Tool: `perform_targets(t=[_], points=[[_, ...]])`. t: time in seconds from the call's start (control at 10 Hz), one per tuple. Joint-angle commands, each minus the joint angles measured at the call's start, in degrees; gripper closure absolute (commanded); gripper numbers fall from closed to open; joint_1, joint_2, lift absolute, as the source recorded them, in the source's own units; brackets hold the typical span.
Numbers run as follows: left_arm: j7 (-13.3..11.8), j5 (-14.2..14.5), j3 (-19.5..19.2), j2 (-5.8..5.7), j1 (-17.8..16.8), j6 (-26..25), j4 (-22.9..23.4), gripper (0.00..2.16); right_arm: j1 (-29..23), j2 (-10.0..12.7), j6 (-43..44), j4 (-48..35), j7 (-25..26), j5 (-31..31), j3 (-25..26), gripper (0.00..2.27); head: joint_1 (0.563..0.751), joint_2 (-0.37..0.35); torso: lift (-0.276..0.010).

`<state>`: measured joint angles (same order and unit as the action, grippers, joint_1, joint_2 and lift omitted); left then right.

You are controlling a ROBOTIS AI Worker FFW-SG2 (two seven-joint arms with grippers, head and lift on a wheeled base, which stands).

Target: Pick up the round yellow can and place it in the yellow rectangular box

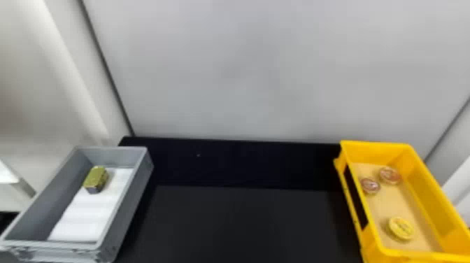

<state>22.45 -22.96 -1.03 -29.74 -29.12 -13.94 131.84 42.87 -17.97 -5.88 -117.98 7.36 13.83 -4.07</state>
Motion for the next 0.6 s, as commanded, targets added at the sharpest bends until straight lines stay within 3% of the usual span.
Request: perform_targets(t=[0.0, 0.5], points=[[0.3, 0.0, -0.5, 0.11, 0.2, 1.1, 0.0, 0.14, 3.2, -0.6, 9.7, 3.4, 2.8, 0.0, -3.0, 0.20, 0.663, 0.054, -0.010], [0.4, 0.1, -1.2, -0.33, 1.0, 1.6, 0.0, 0.14, 4.0, -0.6, 10.8, 5.2, 3.4, 0.1, -4.7, 0.20, 0.663, 0.054, -0.010]])
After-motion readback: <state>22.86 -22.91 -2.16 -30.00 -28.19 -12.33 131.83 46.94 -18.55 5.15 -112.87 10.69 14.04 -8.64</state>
